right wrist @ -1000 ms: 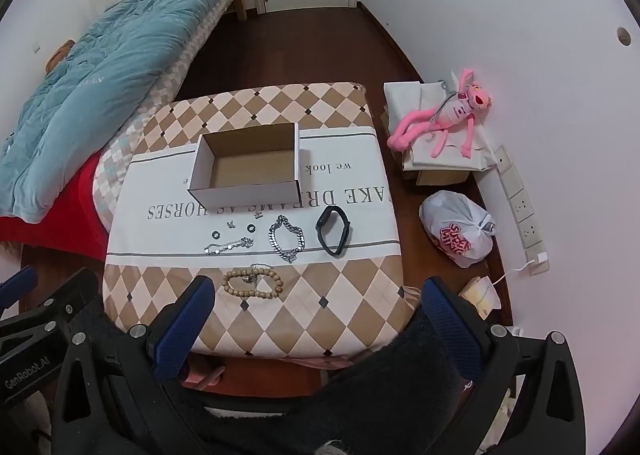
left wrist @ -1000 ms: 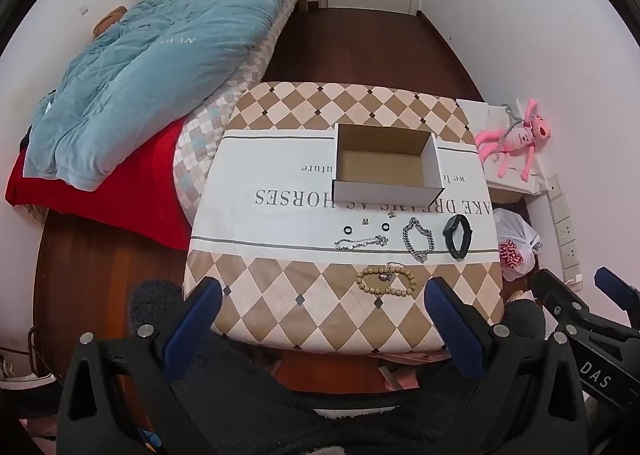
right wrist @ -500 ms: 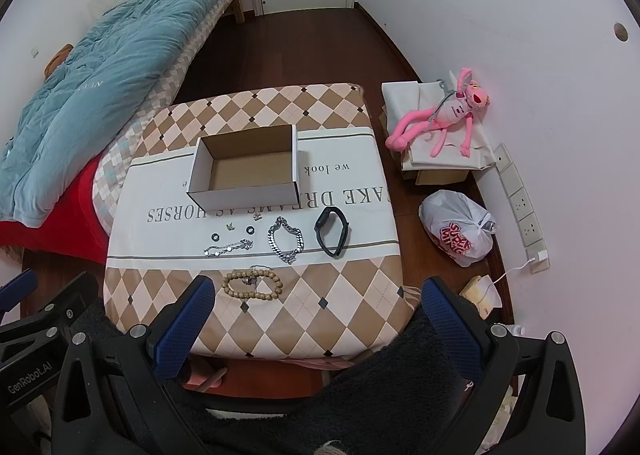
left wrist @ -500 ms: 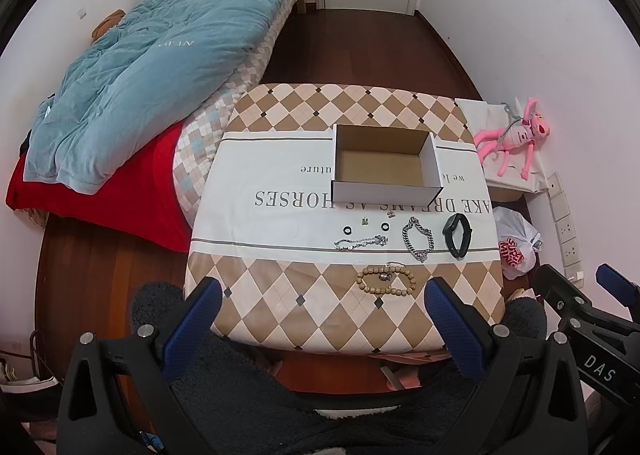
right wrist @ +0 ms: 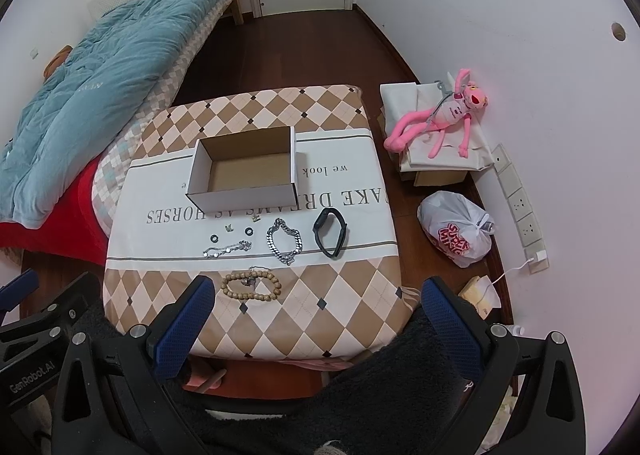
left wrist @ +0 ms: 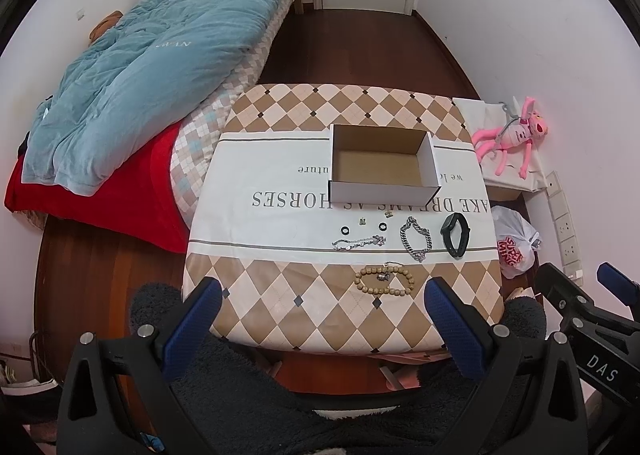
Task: Organize jewelry
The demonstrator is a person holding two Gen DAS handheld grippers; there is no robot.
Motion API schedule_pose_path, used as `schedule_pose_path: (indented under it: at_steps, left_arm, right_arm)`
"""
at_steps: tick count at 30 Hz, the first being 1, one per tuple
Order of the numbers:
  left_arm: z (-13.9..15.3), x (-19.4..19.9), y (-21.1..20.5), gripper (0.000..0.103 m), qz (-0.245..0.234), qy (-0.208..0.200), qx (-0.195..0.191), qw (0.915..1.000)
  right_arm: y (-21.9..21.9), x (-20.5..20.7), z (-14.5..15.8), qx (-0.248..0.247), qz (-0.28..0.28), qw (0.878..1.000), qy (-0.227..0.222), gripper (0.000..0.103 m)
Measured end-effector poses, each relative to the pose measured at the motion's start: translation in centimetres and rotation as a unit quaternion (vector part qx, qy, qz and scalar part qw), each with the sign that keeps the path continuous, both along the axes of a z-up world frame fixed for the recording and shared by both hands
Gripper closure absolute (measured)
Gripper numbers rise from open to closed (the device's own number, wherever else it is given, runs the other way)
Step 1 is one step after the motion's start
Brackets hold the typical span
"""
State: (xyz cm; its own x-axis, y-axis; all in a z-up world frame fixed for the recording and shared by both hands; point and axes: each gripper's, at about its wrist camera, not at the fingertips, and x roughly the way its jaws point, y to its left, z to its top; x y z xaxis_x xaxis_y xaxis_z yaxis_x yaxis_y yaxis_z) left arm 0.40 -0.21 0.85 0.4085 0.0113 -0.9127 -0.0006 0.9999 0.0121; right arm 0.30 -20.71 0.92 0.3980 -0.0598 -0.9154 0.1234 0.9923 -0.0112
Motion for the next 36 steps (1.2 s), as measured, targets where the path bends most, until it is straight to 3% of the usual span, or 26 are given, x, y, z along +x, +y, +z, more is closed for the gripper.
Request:
schedule_pose_path:
  at_steps: [36]
  left_arm:
    - [-0.18,0.27,-0.64,0.0,-0.005,-0.002,-0.001,1.0]
  right_arm:
    - [-0.53,-0.22,0.35,-0.003,-0.005,1.0,-0.009,0.0]
